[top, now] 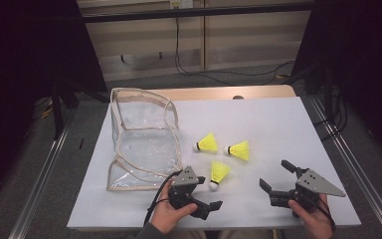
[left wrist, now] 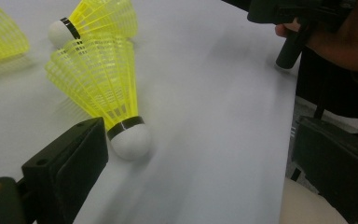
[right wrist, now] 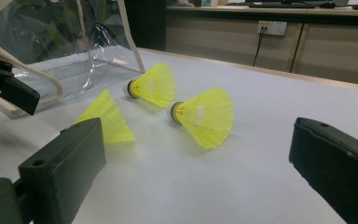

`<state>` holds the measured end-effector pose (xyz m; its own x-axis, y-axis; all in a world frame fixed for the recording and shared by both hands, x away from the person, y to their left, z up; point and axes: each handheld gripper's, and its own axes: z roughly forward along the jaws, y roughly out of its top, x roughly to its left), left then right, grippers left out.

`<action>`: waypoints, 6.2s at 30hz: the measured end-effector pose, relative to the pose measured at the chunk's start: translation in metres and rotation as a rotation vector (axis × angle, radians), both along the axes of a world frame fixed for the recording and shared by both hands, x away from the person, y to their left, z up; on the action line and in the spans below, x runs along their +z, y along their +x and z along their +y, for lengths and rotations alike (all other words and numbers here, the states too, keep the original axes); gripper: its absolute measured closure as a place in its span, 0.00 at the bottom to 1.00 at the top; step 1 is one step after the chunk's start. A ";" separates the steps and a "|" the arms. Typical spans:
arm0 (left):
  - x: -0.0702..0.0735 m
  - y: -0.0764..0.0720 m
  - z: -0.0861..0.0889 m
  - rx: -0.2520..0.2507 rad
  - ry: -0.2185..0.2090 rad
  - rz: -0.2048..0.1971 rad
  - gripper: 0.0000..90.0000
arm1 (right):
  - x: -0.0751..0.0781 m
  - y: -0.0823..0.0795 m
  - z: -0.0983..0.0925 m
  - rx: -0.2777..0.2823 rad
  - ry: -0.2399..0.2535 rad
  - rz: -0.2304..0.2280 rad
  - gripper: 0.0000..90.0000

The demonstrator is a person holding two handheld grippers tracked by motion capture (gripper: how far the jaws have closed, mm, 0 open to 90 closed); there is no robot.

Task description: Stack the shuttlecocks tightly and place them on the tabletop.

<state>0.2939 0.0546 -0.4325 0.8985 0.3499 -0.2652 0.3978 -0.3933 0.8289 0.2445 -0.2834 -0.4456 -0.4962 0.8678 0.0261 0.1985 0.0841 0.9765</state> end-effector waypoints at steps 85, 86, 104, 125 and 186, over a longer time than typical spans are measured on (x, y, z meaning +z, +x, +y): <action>0.001 -0.009 0.092 0.084 -0.029 -0.082 0.05 | 0.001 0.000 0.002 0.003 -0.015 -0.007 0.03; 0.001 -0.009 0.093 0.083 -0.026 -0.083 0.05 | 0.000 0.000 0.002 0.002 -0.014 -0.007 0.03; -0.001 -0.008 0.103 0.088 -0.008 -0.094 0.05 | 0.001 0.000 0.003 0.004 -0.013 -0.006 0.03; -0.005 -0.001 0.127 0.110 -0.005 -0.079 0.06 | 0.001 0.000 0.003 0.006 -0.016 -0.006 0.03; -0.004 0.006 0.156 0.242 0.028 -0.103 0.05 | 0.005 0.023 0.006 0.007 -0.042 0.052 0.02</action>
<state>0.3003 0.2108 -0.4368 0.8093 0.5640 -0.1642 0.3974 -0.3199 0.8601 0.2671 -0.2770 -0.4410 -0.5008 0.8654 0.0161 0.2484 0.1259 0.9604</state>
